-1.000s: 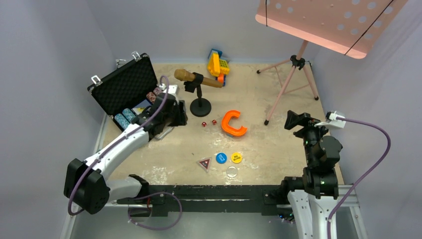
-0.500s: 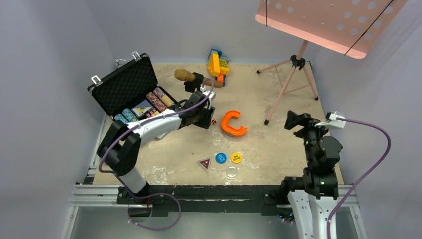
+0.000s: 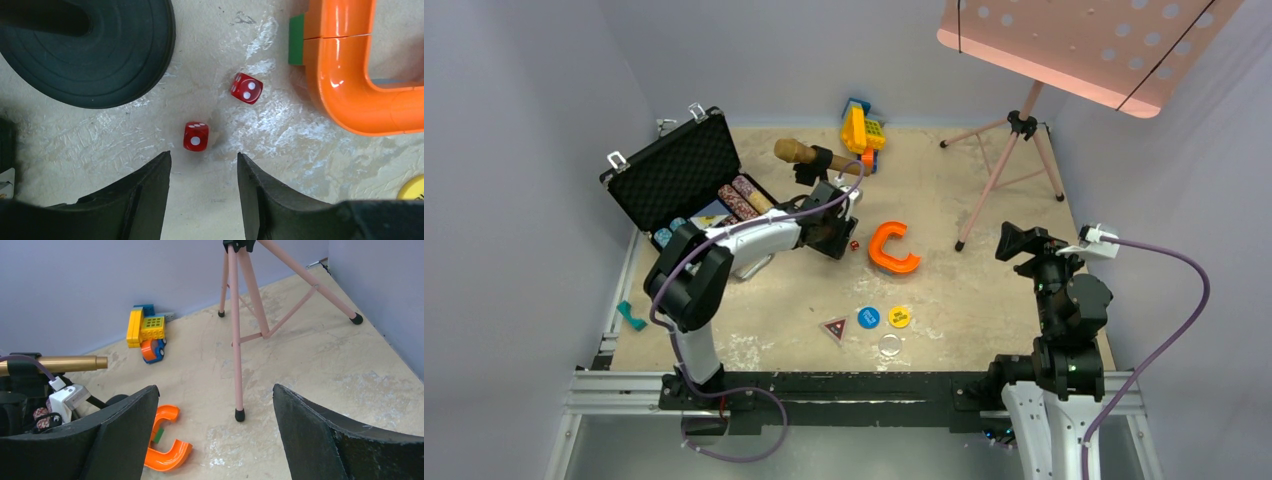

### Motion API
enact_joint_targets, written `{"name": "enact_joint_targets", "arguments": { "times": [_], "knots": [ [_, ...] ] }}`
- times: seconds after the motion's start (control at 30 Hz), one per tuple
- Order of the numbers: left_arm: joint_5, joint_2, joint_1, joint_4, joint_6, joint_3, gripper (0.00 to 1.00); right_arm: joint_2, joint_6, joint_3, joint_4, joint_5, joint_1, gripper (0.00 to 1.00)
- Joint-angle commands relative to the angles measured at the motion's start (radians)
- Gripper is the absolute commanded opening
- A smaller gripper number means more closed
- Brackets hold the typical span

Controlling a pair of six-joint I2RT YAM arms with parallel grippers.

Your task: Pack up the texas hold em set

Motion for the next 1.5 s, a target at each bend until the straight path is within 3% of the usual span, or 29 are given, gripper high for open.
{"name": "enact_joint_targets", "arguments": {
  "times": [0.0,1.03,1.33,1.47],
  "knots": [
    [0.059,0.028,0.026,-0.002,0.038,0.056,0.54,-0.009,-0.007,0.021,0.026,-0.018,-0.004,0.89],
    [0.036,0.117,0.040,-0.042,0.065,0.115,0.37,-0.004,-0.007,0.020,0.026,-0.017,-0.004,0.89],
    [0.036,0.115,0.039,-0.043,0.066,0.107,0.16,-0.005,-0.007,0.021,0.026,-0.016,-0.004,0.89],
    [0.039,0.057,0.041,-0.039,0.053,0.062,0.01,-0.006,-0.007,0.021,0.027,-0.015,-0.004,0.89]
  ]
}}
